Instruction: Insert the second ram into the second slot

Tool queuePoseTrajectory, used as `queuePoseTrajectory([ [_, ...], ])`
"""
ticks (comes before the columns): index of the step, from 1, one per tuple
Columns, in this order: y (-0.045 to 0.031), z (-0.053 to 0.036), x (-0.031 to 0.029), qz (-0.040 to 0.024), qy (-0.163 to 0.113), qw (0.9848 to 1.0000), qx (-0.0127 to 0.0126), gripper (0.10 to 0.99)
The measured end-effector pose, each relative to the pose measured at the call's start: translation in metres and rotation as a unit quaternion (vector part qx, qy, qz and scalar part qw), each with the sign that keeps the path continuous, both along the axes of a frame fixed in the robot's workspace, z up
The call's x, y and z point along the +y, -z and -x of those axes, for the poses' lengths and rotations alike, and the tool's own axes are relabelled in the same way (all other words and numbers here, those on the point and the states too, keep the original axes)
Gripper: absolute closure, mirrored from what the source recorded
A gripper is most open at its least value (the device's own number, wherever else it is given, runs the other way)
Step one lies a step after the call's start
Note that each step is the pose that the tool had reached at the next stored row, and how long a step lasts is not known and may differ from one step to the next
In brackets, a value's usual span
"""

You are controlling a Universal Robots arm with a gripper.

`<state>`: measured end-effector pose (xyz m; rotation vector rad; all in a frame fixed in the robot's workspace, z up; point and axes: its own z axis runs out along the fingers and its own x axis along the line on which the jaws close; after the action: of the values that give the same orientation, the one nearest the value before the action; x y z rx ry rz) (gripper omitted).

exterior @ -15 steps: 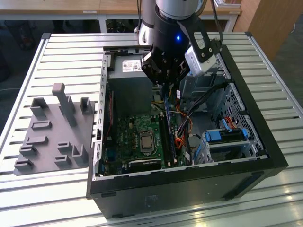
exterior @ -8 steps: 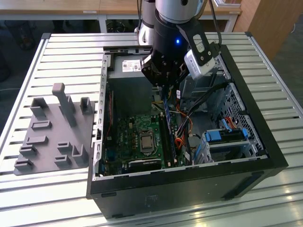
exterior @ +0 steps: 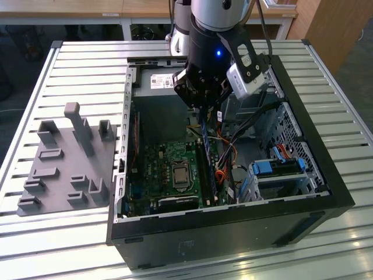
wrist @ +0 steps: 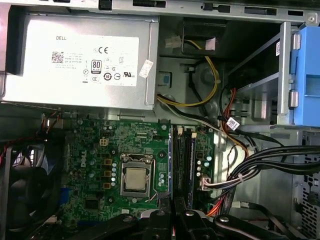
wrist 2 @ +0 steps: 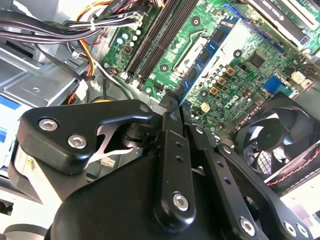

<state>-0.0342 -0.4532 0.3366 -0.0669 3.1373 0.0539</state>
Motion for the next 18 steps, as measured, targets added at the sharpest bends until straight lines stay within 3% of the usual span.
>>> queuePoseTrajectory([
  [18, 0.0092, 0.0, 0.0, 0.0, -0.004, 1.0, 0.0032, 0.949],
])
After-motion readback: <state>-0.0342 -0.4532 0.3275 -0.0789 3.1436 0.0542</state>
